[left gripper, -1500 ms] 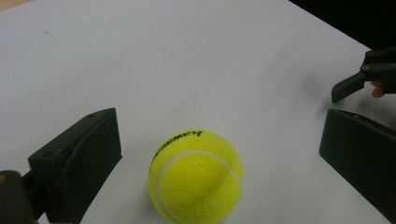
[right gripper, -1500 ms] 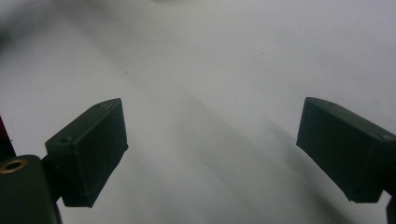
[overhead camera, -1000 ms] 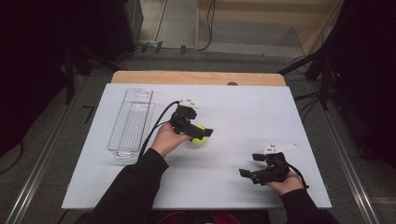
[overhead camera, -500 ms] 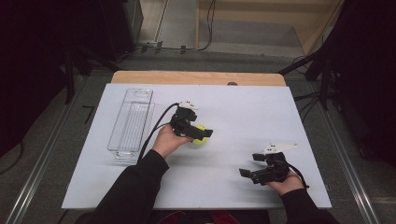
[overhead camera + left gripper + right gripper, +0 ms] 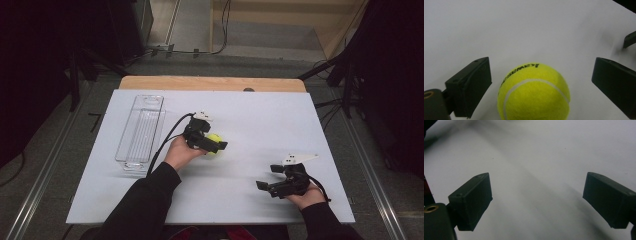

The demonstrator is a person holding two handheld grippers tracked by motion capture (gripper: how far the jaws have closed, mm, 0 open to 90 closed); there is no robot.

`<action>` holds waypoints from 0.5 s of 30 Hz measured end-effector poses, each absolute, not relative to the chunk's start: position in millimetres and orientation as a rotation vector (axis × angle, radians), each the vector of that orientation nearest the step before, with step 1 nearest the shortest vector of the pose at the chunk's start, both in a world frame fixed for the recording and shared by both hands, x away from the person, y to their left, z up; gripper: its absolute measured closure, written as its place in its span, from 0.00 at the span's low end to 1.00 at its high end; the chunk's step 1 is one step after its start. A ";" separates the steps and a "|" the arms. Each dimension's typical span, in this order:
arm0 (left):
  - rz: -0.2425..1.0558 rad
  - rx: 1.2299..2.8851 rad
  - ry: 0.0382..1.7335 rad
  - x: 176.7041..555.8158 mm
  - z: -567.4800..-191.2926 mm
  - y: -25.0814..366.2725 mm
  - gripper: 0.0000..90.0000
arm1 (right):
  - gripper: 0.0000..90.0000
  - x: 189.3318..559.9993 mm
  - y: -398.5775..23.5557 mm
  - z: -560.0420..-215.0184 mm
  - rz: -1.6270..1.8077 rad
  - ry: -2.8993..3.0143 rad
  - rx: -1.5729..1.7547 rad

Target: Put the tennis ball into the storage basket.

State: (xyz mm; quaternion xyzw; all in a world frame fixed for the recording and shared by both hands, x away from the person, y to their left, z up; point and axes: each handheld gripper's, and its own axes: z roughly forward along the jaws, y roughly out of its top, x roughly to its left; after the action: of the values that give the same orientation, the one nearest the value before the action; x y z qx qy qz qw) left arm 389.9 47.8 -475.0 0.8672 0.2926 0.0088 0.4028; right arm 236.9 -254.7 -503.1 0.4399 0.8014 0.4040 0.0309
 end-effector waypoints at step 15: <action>0.012 2.231 0.773 388.6 -498.7 48.5 0.04 | 0.08 237.0 -254.2 -502.9 1.243 2.472 1.351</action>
State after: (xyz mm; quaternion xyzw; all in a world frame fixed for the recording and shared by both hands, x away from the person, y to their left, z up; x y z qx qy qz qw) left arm 388.6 48.5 -498.7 0.8739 0.3027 0.0047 0.3803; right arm 237.0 -254.2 -502.9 0.4387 0.8024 0.4034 0.0312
